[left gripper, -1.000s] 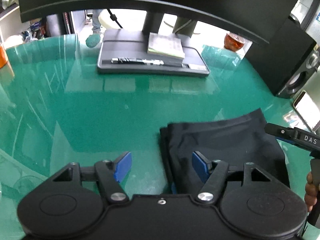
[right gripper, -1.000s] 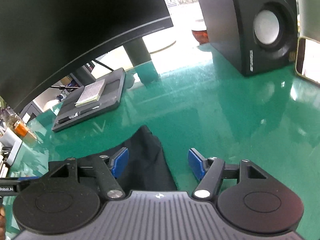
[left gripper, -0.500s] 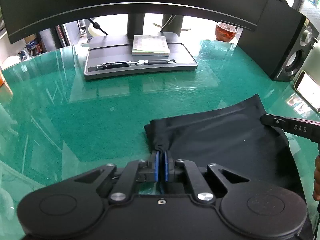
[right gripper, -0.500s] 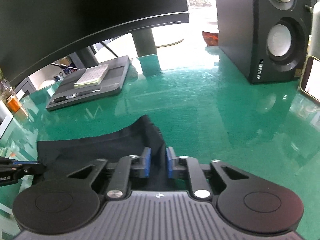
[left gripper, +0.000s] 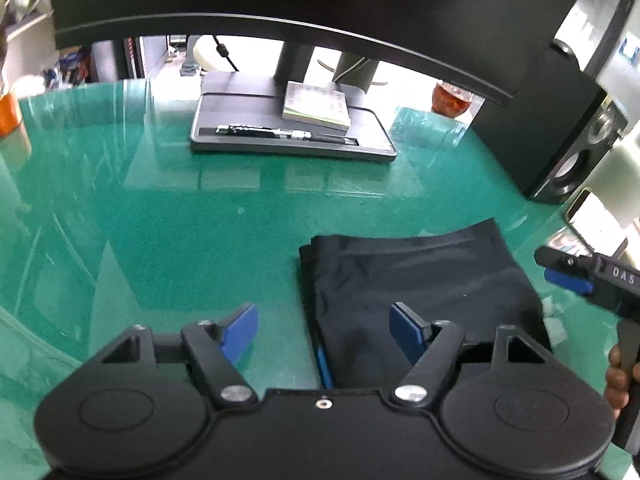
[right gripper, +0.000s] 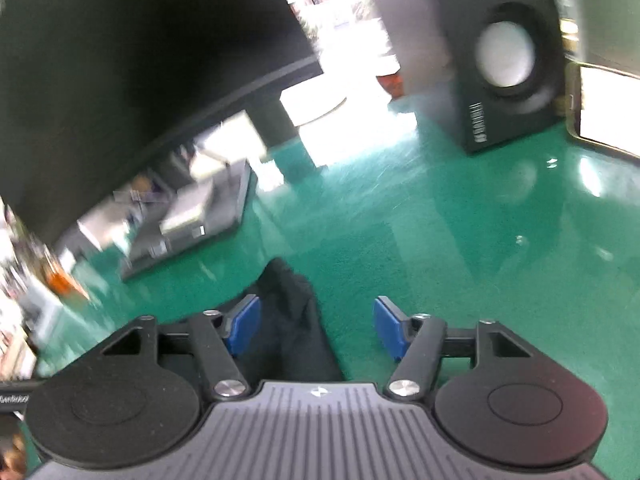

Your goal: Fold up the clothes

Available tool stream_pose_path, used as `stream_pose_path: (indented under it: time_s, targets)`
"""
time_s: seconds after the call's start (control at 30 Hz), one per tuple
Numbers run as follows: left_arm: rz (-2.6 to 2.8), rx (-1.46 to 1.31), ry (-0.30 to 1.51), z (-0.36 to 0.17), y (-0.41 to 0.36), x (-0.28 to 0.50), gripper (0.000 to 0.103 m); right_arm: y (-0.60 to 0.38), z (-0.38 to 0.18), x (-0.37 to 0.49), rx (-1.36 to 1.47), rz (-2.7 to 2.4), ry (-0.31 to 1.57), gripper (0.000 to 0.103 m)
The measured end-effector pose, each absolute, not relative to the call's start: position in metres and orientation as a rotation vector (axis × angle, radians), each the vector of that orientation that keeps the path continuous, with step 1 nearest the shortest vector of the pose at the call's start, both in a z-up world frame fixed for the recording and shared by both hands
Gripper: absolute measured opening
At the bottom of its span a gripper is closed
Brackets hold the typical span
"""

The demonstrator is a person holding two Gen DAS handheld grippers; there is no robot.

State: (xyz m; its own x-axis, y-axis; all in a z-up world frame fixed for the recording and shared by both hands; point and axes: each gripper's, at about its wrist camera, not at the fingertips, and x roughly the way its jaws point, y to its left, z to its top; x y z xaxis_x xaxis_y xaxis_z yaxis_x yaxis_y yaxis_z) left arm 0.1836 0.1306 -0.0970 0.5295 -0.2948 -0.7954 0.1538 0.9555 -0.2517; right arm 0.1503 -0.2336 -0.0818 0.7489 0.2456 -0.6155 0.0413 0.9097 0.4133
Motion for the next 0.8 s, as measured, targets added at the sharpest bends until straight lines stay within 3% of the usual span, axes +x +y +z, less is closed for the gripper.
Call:
stream_pose_path:
  time_s: [0.2,0.3,0.33,0.37,0.4,0.47,0.8]
  targets:
    - [-0.273,-0.186,1.011,-0.107,0.122,0.172,0.071,-0.236,-0.092,0.137,0.436,0.171,0.787,0.061]
    - [-0.277,-0.181,1.003,-0.108,0.116,0.169,0.068,-0.221,-0.093,0.133,0.375,0.199,0.801,0.049]
    - [-0.275,-0.175,0.999,-0.108,0.114,0.169,0.063,-0.213,-0.093,0.133,0.343,0.208,0.807,0.036]
    - [-0.273,-0.161,0.999,-0.108,0.110,0.169,0.047,-0.206,-0.092,0.133,0.312,0.205,0.814,0.029]
    - [-0.272,-0.146,0.999,-0.108,0.107,0.169,0.028,-0.204,-0.092,0.133,0.301,0.201,0.815,0.024]
    - [-0.263,-0.113,1.018,-0.109,0.101,0.170,0.009,-0.196,-0.092,0.131,0.260,0.184,0.808,0.023]
    - [-0.241,-0.101,1.012,-0.110,0.101,0.170,0.009,-0.200,-0.093,0.133,0.235,0.144,0.801,0.017]
